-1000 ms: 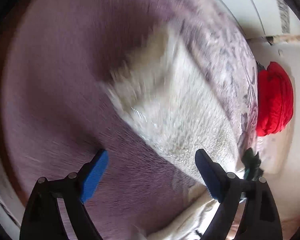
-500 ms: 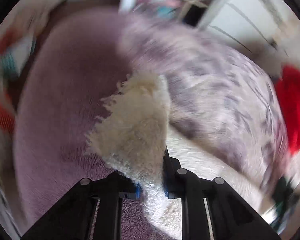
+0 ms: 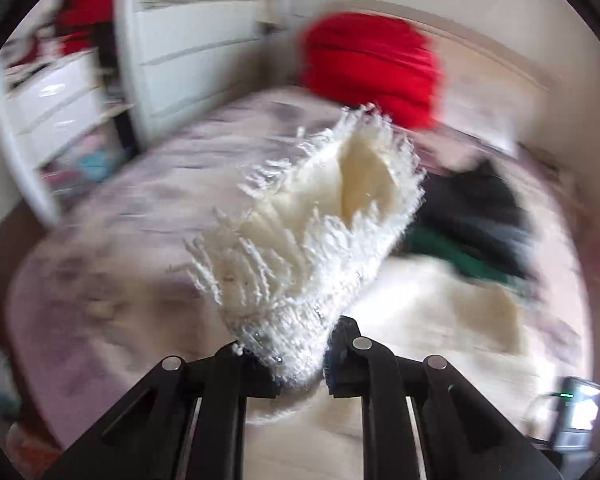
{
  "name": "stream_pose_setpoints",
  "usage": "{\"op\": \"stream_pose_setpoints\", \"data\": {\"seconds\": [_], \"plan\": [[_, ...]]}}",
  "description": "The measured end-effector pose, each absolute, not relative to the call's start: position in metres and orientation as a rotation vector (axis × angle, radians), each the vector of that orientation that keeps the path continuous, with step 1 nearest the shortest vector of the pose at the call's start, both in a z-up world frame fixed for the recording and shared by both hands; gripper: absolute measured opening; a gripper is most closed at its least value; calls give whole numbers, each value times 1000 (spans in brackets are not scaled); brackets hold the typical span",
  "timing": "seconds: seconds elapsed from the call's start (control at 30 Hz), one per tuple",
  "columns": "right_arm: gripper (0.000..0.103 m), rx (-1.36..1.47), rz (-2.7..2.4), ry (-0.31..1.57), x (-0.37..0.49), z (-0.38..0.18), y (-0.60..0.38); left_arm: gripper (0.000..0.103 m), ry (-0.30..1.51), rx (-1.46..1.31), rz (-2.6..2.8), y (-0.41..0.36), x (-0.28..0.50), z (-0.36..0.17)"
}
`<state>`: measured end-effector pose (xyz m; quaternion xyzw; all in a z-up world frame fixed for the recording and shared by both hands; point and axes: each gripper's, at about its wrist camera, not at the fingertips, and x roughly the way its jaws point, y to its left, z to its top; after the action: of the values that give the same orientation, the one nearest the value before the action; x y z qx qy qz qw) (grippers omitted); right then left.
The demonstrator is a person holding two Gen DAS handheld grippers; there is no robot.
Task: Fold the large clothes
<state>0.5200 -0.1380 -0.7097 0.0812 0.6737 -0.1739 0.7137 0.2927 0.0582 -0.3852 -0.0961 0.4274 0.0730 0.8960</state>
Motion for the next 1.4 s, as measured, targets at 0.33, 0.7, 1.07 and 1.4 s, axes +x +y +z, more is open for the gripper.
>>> {"op": "stream_pose_setpoints", "data": {"seconds": [0.33,0.7,1.07,1.4], "plan": [[87,352,-590,1560,409,-708,-292,13,1153,-146,-243,-181,311,-464],[87,778,-490,1359,373,-688,-372,82,1394,-52,-340,-178,299,-498],[48,894,-128,1420,495,-735,-307,83,1371,87,168,36,335,-505],[8,483,-183,1369,534,-693,-288,84,1412,109,272,51,408,-570]]}}
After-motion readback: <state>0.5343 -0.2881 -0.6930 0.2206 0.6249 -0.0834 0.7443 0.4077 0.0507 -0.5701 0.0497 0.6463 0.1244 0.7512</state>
